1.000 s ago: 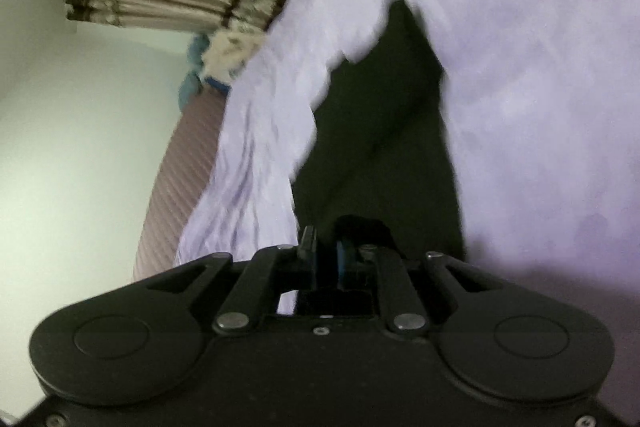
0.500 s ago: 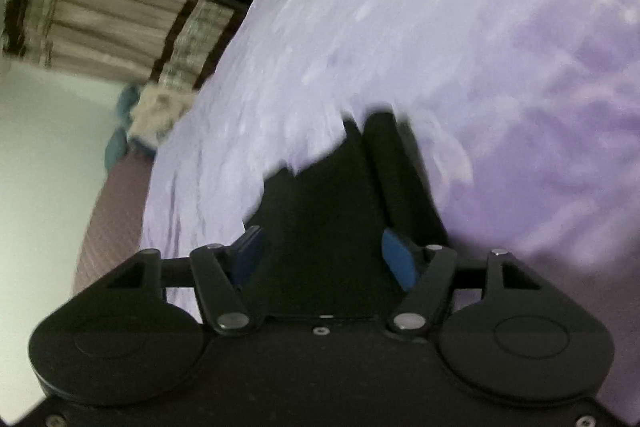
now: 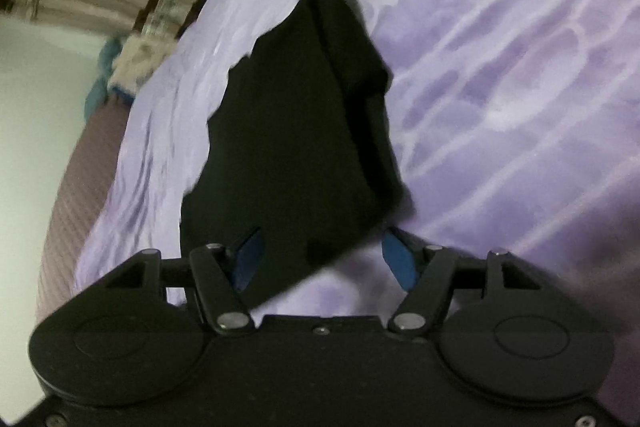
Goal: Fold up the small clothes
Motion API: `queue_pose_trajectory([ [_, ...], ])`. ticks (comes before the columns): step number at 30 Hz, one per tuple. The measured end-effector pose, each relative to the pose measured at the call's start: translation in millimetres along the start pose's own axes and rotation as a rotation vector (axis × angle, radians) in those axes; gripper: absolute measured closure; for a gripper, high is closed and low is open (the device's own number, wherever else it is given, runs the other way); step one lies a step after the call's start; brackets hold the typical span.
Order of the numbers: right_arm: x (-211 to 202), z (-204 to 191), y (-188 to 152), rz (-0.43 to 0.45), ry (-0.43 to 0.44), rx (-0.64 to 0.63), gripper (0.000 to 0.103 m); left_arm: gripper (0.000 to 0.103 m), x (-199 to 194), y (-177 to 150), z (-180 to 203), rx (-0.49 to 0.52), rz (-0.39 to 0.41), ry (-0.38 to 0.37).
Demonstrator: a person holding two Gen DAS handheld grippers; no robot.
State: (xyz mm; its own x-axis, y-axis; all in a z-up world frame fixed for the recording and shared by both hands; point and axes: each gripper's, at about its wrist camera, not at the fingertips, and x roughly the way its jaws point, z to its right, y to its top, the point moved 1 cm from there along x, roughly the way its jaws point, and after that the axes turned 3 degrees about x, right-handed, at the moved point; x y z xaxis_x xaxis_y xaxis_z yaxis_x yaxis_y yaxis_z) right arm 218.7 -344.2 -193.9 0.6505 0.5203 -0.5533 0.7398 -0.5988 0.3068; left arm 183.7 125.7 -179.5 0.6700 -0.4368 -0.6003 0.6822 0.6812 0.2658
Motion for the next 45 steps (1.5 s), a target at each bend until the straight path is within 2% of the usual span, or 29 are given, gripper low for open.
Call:
queue_pose_trajectory([
  [3,18.6,-10.0,5.9,0.032,-0.009,0.029,0.043,0.048,4.1,2.9,4.2,-0.031,0.018,-0.007],
  [4,20.3,-11.6,4.9,0.037,-0.012,0.029,0.049,0.049,3.3,4.8,3.9,-0.033,0.017,-0.001],
  [5,21.6,-12.9,5.4,0.042,-0.018,0.03,0.055,0.056,2.4,6.8,4.4,-0.035,0.015,0.005],
  [6,22.7,-13.8,6.6,0.042,-0.024,0.033,0.069,0.067,0.8,8.8,5.0,-0.03,0.014,0.004],
  [7,23.7,-14.2,5.9,0.039,-0.025,0.04,0.085,0.101,0.3,10.3,6.0,-0.023,0.005,-0.002],
  [9,24.0,-14.7,9.1,0.034,-0.025,0.058,0.103,0.1,-1.3,12.7,5.9,-0.037,-0.01,-0.007],
  [12,18.7,-25.2,15.1,0.037,-0.026,0.04,0.103,0.101,-13.6,20.5,17.9,0.015,0.003,0.007],
  [17,-8.8,-43.0,20.7,0.046,-0.001,0.012,0.103,0.101,-48.1,22.5,39.1,0.091,-0.012,-0.044],
  [22,-42.0,-33.7,-6.7,0.002,0.007,-0.01,0.103,0.101,-83.2,-13.1,32.1,0.134,-0.08,-0.051],
  [25,-54.8,-15.7,-35.4,-0.029,-0.022,-0.035,0.103,0.101,-88.6,-45.3,9.7,0.139,-0.123,-0.001],
  [28,-57.9,11.8,-55.1,-0.054,-0.056,0.001,0.103,0.101,-83.5,-71.0,-19.7,0.091,-0.17,0.051],
  [32,-72.1,31.4,-62.1,-0.035,-0.045,0.016,0.103,0.092,-90.3,-75.4,-32.9,0.085,-0.168,0.105],
  [33,-77.6,30.6,-61.3,-0.033,-0.049,0.004,0.103,0.091,-95.5,-73.7,-30.2,0.096,-0.161,0.126],
  [35,-87.9,22.5,-57.0,-0.022,-0.08,-0.043,0.093,0.089,-104.9,-68.5,-17.2,0.155,-0.141,0.168],
  [37,-98.8,7.0,-53.1,0.023,-0.117,-0.124,0.091,0.086,-110.4,-64.3,7.8,0.266,-0.093,0.218],
  [38,-101.5,-3.7,-51.9,0.047,-0.128,-0.173,0.091,0.084,-112.0,-62.8,22.5,0.325,-0.067,0.218],
  [41,-96.3,-47.5,-55.6,0.108,-0.144,-0.34,0.091,0.076,-104.7,-62.1,60.1,0.416,-0.028,0.136],
  [45,-59.3,-96.1,-78.6,0.06,-0.117,-0.513,0.091,0.075,-68.5,-81.3,104.4,0.51,-0.05,0.047],
])
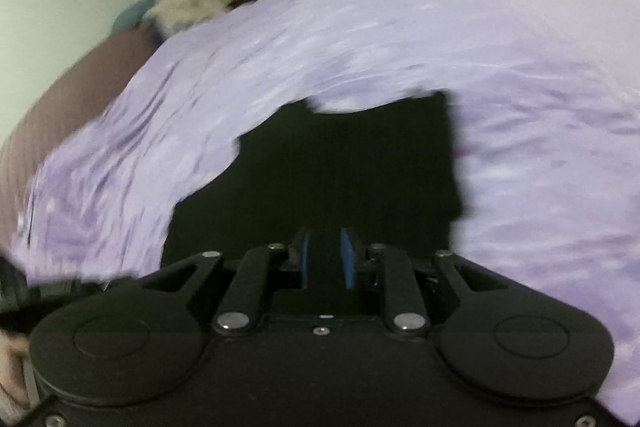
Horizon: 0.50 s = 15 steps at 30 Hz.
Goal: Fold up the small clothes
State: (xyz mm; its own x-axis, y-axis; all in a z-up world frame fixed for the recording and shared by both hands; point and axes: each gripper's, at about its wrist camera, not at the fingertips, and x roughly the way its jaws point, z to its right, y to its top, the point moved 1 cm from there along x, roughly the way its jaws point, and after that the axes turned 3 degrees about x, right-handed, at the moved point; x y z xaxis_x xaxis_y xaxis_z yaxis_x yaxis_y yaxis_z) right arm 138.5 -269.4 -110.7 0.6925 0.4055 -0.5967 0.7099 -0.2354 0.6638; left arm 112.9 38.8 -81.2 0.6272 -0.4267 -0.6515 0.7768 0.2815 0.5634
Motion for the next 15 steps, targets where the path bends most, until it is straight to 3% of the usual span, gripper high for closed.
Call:
queue_pose_trajectory([
  [4,43.4,-41.0,-27.8,-0.081,0.027,-0.088,0.091,0.075,42.7,-13.4,31.9,0.068,-0.049,-0.032],
  [7,67.5,-53.7,-49.3,-0.083,-0.063,-0.201,0.091,0.075,66.1,-28.0,35.5,0.102,-0.107,0.017],
  [9,69.1,-47.9,-56.9,-0.096,-0.095,-0.207,0.091,0.075,67.2,-39.7,27.5,0.089,-0.133,0.02],
  [15,41.2,-5.9,-70.0,-0.136,-0.071,-0.132,0.093,0.072,55.9,-65.0,3.5,0.08,-0.141,0.006],
])
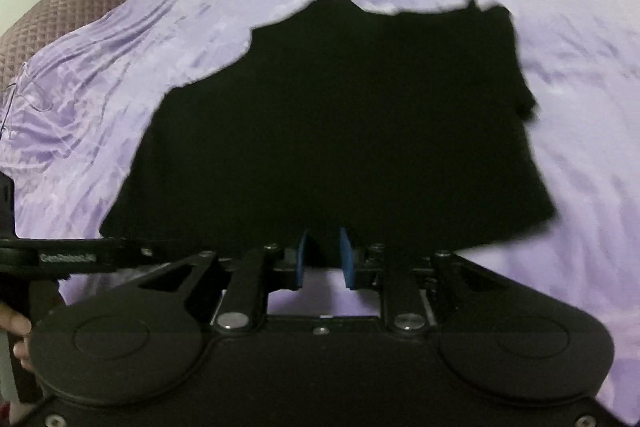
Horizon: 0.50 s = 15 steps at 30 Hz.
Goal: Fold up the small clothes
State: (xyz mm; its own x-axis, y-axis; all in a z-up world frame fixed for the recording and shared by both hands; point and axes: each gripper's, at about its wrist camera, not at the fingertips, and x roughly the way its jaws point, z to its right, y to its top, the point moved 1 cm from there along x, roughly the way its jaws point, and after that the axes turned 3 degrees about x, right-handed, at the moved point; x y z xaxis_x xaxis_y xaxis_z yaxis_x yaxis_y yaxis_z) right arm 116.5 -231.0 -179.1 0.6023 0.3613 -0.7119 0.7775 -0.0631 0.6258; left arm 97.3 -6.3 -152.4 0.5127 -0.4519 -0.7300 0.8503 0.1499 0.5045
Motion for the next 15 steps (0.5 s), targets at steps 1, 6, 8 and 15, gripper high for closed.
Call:
queue_pose_trajectory([
  [1,-2.1,5.0,-5.2,-0.008,0.009,0.012,0.094,0.072,1.3,-2.5,-1.1,0.002,0.0,0.0],
  [6,-15.0,10.7,-7.9,-0.027,0.035,0.053,0.093,0.074,-8.6,16.4,6.6,-0.026,-0.009,-0.025],
  [8,-28.5,10.3,1.2,0.028,0.048,0.067,0.092,0.068,-24.3,29.8,10.7,-0.002,0.057,-0.039],
  [15,-35.2,29.5,26.7,0.149,-0.07,0.073,0.088,0.063,-23.2,62.2,-18.7,-0.05,0.15,0.094],
])
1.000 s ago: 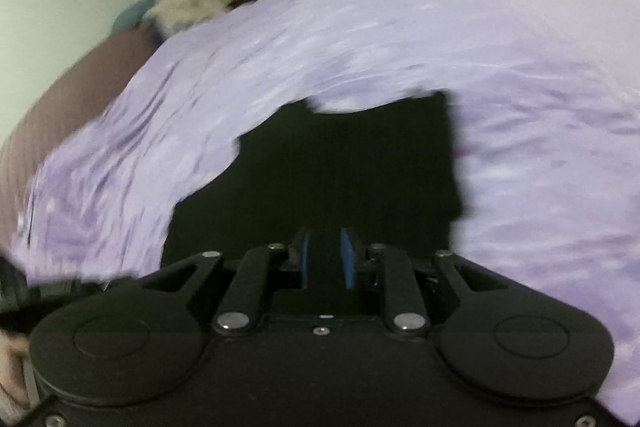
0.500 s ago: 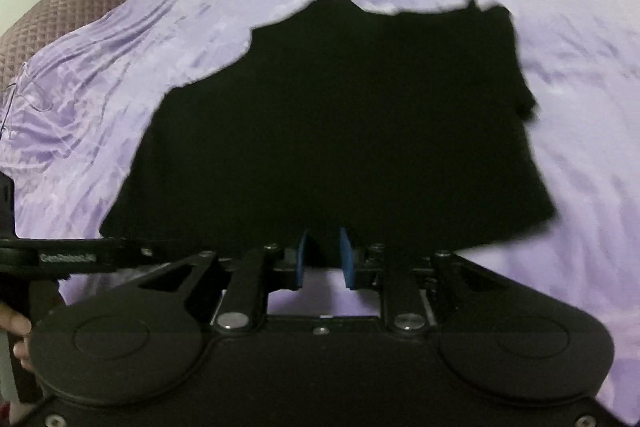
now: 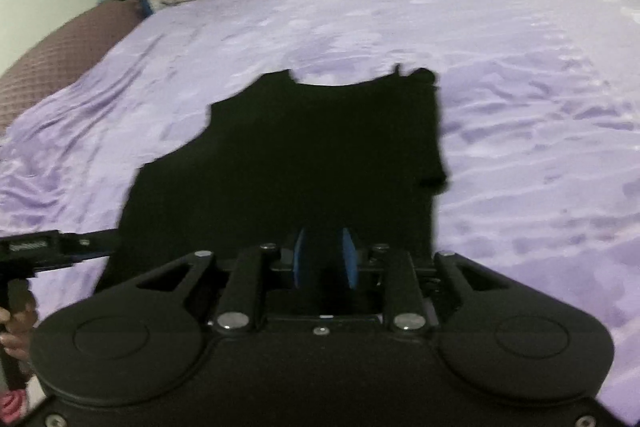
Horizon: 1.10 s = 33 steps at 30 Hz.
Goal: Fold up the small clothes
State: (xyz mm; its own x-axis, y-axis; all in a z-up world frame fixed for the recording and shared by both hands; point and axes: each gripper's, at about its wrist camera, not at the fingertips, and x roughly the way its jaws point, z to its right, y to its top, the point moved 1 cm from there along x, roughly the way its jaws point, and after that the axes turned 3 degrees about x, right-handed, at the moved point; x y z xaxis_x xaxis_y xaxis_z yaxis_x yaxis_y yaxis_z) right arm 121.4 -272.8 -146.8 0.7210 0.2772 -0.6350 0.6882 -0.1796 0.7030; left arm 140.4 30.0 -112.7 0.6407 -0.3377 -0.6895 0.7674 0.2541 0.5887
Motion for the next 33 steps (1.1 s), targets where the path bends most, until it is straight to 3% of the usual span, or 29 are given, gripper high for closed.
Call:
queue_pose_trajectory([
  [3,10.7,17.3,-10.9,-0.037,-0.077,-0.009,0.089,0.064,7.3,-13.5,-23.9,-0.044,-0.052,0.059],
  [7,6.5,36.9,-20.6,-0.037,-0.05,0.036,0.09,0.061,7.1,-33.7,-41.0,-0.084,-0.058,0.035],
  [11,1.4,29.4,-8.3,-0.033,-0.058,0.04,0.087,0.064,-4.2,-18.7,-38.7,-0.107,-0.061,0.019],
  [15,10.5,9.9,24.5,0.033,-0.018,-0.019,0.086,0.061,-6.8,15.0,-24.1,-0.041,0.024,-0.02],
  [19,46.2,-2.5,63.6,0.094,-0.02,-0.06,0.086,0.061,20.4,50.8,-22.5,-0.018,0.075,-0.002],
  [22,73.9,-2.3,81.9,0.114,-0.052,-0.046,0.086,0.062,45.4,66.5,-29.1,-0.001,0.071,0.06],
  [25,95.5,7.2,90.1,0.089,-0.104,0.0,0.086,0.062,63.1,72.3,-41.0,-0.019,0.048,0.12],
  [27,106.4,18.0,90.2,0.065,-0.143,0.034,0.086,0.06,64.8,67.3,-51.5,-0.042,0.036,0.123],
  [33,105.6,38.0,82.9,0.046,-0.121,0.135,0.088,0.06,59.2,63.3,-52.6,-0.069,0.037,0.123],
])
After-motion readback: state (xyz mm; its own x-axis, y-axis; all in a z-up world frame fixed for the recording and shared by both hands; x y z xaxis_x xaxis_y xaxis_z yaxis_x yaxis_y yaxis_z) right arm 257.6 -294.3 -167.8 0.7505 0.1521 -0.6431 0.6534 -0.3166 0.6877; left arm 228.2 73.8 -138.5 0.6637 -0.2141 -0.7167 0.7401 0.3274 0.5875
